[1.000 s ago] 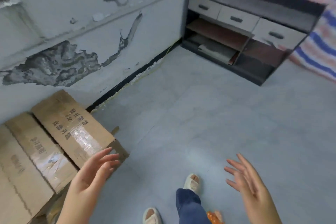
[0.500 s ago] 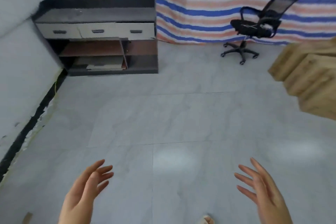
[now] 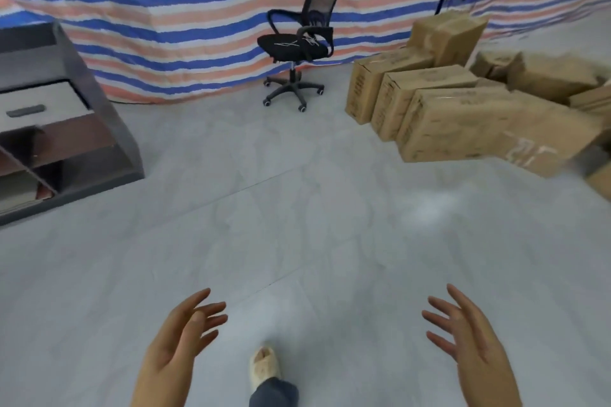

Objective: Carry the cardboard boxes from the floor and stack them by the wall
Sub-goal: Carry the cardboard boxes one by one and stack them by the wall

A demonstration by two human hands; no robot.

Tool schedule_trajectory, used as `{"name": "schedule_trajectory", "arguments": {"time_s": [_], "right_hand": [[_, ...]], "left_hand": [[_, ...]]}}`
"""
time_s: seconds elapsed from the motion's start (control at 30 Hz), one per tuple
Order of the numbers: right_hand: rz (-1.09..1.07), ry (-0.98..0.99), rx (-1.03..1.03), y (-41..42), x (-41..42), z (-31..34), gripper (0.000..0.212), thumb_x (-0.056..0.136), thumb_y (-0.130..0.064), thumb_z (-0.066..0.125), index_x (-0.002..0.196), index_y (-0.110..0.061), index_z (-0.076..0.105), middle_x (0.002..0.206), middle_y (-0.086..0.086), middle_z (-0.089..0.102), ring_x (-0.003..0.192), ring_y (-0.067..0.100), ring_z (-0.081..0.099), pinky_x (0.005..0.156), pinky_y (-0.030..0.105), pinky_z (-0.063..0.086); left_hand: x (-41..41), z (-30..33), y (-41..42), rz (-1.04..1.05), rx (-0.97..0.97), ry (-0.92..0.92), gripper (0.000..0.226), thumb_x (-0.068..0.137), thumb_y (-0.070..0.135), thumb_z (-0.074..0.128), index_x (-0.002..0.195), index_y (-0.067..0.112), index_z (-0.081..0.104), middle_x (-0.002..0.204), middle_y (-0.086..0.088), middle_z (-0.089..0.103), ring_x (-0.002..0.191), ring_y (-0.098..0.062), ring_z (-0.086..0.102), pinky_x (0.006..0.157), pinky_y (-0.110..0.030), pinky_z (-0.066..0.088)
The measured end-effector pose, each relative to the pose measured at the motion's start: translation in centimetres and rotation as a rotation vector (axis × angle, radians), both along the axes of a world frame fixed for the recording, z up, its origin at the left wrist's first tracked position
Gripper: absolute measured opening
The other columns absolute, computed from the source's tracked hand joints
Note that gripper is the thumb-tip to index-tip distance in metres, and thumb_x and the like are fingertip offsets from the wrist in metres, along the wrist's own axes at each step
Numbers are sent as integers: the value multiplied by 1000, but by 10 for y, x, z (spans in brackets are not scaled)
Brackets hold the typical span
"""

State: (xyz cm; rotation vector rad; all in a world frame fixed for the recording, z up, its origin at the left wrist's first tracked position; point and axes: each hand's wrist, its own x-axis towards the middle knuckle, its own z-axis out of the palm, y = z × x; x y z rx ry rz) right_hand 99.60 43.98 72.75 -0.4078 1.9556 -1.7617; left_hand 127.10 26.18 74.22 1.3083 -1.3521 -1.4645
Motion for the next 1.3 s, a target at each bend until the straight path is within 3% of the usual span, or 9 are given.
{"name": "schedule_trajectory", "arguments": {"time_s": [0.2, 0.3, 0.6, 0.77, 0.87, 1.0, 1.3], "right_hand": [[-116, -42, 79, -34, -60, -27, 30, 99, -8, 37, 123, -14, 55, 107, 5, 66, 81, 5, 70, 66, 18, 57], [-176, -24, 69, -76, -97, -25, 29, 99, -12, 38, 122, -19, 55, 108, 2, 66, 85, 6, 69, 68, 20, 57], [-359, -7, 26, -202, -205, -19, 27, 99, -18, 41, 117, -28, 58, 107, -2, 68, 89, 10, 69, 73, 23, 57], [-456, -88, 55, -234, -269, -30, 27, 100, -17, 40, 121, -20, 55, 108, 1, 66, 83, 4, 69, 68, 18, 56], [-452, -116, 80, -257, -324, -42, 25, 100, -15, 39, 121, -19, 54, 106, 3, 65, 79, 1, 69, 65, 16, 55], [-426, -89, 79, -294, -422, -45, 25, 100, -17, 40, 121, -21, 54, 108, 1, 65, 92, 16, 67, 67, 16, 55], [-390, 46, 101, -348, -640, -9, 28, 99, -22, 41, 122, -29, 54, 111, -5, 66, 98, 15, 67, 74, 18, 56]], "left_hand": [[-95, -17, -74, -146, -28, -21, 30, 98, 7, 39, 111, 19, 64, 100, -2, 73, 91, -17, 70, 81, -32, 56], [-147, -17, -127, -237, -37, -13, 28, 98, 13, 41, 113, 21, 63, 102, 0, 73, 92, -16, 70, 78, -36, 58], [-293, 9, -300, -424, -86, -25, 29, 98, 13, 41, 113, 22, 63, 103, 0, 72, 93, -15, 70, 81, -28, 56], [-373, -2, -349, -485, -50, -55, 29, 98, 11, 41, 112, 20, 64, 102, -1, 73, 92, -15, 70, 81, -28, 56], [-429, -14, -375, -492, -38, -70, 31, 98, 6, 40, 111, 19, 64, 101, -1, 73, 91, -16, 70, 80, -27, 56], [-522, -21, -405, -457, -47, -50, 28, 98, 9, 41, 110, 20, 65, 100, 0, 73, 91, -16, 70, 79, -27, 56], [-731, -6, -456, -533, -62, -8, 29, 98, 11, 41, 113, 21, 63, 104, 1, 72, 93, -14, 69, 84, -25, 55]]}}
